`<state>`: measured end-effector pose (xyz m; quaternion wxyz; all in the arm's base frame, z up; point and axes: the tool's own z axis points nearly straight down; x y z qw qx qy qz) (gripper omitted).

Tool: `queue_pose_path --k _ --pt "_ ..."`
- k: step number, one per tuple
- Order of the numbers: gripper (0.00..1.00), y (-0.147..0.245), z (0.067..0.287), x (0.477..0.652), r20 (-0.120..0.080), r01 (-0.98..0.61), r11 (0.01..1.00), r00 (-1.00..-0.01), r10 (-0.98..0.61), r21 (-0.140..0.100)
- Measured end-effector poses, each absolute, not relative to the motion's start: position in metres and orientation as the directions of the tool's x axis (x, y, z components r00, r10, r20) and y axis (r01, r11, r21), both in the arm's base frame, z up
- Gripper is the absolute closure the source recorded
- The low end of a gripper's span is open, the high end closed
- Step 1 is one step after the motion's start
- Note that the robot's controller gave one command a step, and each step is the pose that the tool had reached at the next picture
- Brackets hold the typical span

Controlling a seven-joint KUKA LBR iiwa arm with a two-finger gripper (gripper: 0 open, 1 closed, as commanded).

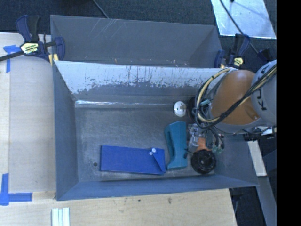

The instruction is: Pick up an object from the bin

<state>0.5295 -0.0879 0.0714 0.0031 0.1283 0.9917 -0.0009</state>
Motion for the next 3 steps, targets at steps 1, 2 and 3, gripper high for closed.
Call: queue_pose_path --k 1,2,3 --pt "0.00 -0.0875 0.0703 0.5286 -0.004 0.254 0.967 -0.967 0.254 -0.001" --pt "1.00 -0.0878 0.0713 0.5294 -0.006 0.255 0.967 -0.967 0.255 -0.001" --pt "0.00 -0.0874 0.0703 0.5287 -0.004 0.255 0.967 -0.967 0.255 -0.001"
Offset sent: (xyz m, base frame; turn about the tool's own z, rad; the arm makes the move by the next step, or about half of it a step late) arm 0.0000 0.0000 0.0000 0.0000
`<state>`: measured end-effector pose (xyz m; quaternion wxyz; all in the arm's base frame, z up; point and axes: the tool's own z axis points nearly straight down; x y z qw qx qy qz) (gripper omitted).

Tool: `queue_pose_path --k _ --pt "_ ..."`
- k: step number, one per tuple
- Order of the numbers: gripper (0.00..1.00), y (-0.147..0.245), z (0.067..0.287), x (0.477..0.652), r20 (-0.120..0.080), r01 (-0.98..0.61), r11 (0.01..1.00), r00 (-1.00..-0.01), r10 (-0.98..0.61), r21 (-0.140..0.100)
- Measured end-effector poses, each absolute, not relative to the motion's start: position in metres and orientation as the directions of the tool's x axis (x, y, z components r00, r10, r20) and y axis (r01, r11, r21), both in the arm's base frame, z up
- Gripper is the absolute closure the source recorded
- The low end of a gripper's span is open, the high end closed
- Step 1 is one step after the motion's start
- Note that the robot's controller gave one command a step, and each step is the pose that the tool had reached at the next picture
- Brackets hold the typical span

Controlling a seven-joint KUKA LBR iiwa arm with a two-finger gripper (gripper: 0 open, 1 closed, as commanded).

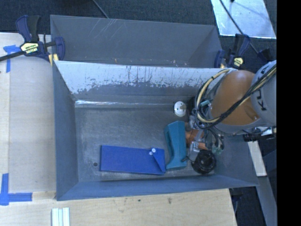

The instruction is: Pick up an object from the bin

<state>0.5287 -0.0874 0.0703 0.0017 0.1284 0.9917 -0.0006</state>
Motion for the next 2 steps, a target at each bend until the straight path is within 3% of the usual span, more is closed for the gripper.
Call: queue_pose_path --k 1,2 --pt "1.00 -0.0877 0.0712 0.5294 -0.006 0.255 0.967 -0.967 0.255 -0.001" --pt "0.00 -0.0874 0.0703 0.5287 -0.003 0.254 0.967 -0.967 0.254 -0.001"
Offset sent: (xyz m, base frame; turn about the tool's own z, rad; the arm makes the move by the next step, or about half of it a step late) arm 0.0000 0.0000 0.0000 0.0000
